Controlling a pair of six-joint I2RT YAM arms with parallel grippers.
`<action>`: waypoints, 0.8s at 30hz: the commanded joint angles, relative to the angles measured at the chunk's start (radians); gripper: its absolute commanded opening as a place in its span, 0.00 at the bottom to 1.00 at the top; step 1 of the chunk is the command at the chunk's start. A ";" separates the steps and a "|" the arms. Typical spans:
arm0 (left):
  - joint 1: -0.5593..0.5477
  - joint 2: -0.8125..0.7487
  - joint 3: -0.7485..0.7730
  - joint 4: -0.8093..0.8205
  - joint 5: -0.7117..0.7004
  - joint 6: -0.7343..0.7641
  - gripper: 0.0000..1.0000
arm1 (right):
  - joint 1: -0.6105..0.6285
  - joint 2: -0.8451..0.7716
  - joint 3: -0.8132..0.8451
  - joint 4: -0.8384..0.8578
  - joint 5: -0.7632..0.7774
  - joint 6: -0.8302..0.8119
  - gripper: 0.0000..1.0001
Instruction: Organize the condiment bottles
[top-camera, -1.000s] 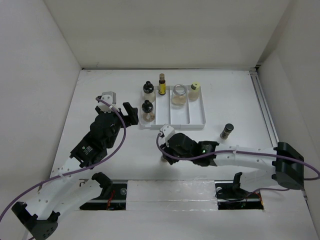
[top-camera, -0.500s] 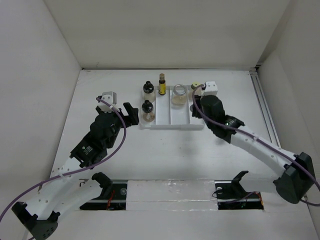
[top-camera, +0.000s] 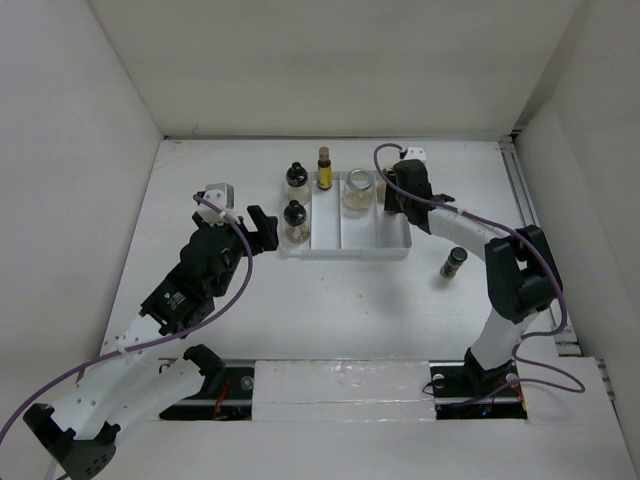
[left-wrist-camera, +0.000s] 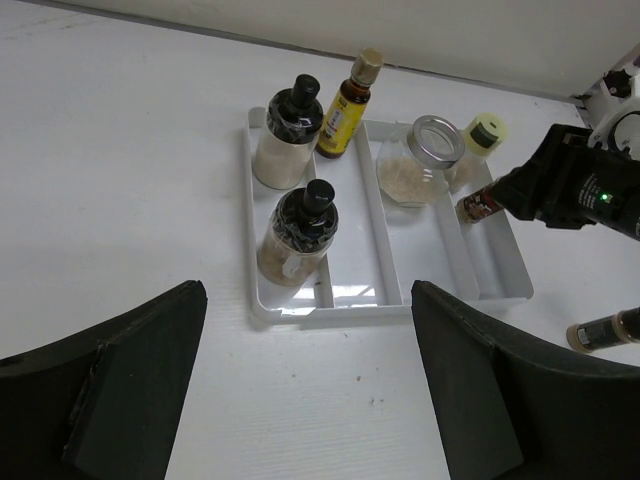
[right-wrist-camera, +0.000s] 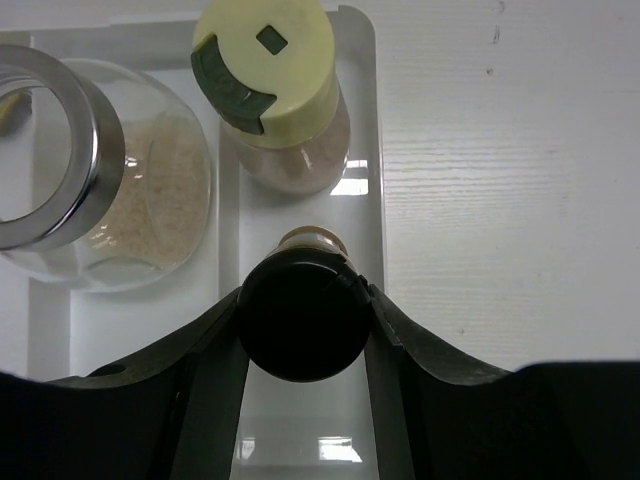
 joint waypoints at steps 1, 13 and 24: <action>0.002 -0.006 0.031 0.032 0.002 0.011 0.79 | -0.008 0.009 0.065 0.085 -0.024 -0.007 0.40; 0.002 -0.006 0.031 0.032 0.002 0.011 0.79 | -0.008 0.022 0.094 0.072 -0.033 -0.007 0.71; 0.002 -0.018 0.031 0.032 0.022 0.011 0.79 | 0.020 -0.424 -0.188 -0.034 0.204 0.147 0.74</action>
